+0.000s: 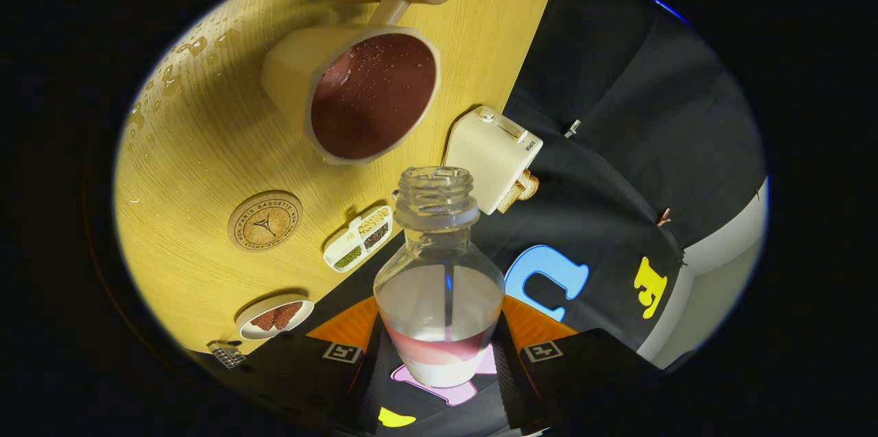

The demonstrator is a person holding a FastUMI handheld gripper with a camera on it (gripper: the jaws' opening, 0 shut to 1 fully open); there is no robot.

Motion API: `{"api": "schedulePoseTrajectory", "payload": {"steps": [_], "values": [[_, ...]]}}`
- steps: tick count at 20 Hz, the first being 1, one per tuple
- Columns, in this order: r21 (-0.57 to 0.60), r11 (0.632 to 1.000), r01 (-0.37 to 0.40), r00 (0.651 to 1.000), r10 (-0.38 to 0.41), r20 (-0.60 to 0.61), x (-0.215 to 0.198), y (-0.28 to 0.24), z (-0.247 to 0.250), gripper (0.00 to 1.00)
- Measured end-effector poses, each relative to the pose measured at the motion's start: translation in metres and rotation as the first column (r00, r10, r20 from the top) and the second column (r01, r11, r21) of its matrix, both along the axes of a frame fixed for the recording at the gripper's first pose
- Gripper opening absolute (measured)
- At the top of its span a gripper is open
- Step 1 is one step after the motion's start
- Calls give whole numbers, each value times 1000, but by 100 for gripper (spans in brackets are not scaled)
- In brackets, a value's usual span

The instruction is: Take the bottle from table, then pour the juice into the cup, finally place the bottle on the coaster

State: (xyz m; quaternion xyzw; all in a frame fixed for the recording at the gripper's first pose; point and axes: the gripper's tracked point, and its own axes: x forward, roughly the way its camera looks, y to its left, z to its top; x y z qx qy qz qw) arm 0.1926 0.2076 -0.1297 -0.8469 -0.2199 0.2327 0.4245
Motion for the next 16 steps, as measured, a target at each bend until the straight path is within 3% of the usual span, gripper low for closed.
{"api": "schedulePoseTrajectory", "payload": {"steps": [11, 13, 16], "values": [[187, 975, 117, 988, -94, -125, -9, -3, 9, 70], [235, 958, 163, 977, -124, -171, -12, -7, 11, 70], [328, 905, 272, 938, -173, -299, -18, -15, 9, 71]]}}
